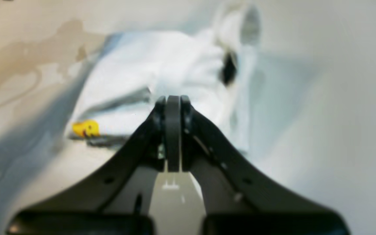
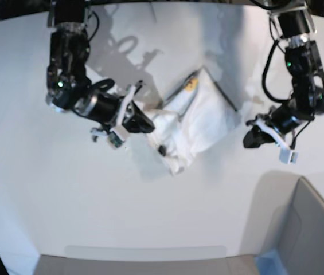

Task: Layout the t-shirt on the table in an organized manner, then fold the t-shirt properly

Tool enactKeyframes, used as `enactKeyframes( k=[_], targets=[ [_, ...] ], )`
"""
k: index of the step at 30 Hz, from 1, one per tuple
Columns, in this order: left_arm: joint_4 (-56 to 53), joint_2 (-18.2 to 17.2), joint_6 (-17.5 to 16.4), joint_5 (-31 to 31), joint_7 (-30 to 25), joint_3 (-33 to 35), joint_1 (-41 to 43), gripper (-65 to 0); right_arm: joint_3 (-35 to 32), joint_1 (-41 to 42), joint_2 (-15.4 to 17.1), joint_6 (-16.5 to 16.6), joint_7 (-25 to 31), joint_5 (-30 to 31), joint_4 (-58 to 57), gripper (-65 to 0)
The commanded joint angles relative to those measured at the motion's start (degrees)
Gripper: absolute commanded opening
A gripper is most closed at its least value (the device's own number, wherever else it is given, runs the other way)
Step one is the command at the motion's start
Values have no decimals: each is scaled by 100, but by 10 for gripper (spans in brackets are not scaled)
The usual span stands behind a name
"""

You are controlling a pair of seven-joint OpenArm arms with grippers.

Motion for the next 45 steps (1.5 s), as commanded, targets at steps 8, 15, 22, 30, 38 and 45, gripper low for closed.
enactKeyframes(
  k=[8, 15, 22, 30, 38, 45],
  targets=[
    [-1193, -54, -6, 1206, -612, 906, -787, -621, 387, -737, -49, 78, 154, 124, 48, -650],
    [-1263, -98, -50, 1355, -682, 897, -259, -621, 361, -200, -14, 78, 180, 116, -1253, -650],
    [-656, -107, -305, 1355, -621, 871, 752, -621, 335, 828, -31, 78, 171, 116, -2484, -650],
    [697, -71, -340, 1355, -612, 871, 1736, -621, -210, 1514, -14, 78, 171, 116, -2941, -650],
    [1911, 78, -313, 1364, -612, 862, 2396, -621, -465, 1725, -23, 78, 180, -210, -2959, -650],
    [1893, 113, -305, 1390, -612, -307, 1912, -621, -404, 1373, 109, 78, 163, -552, -1930, -650]
  ],
)
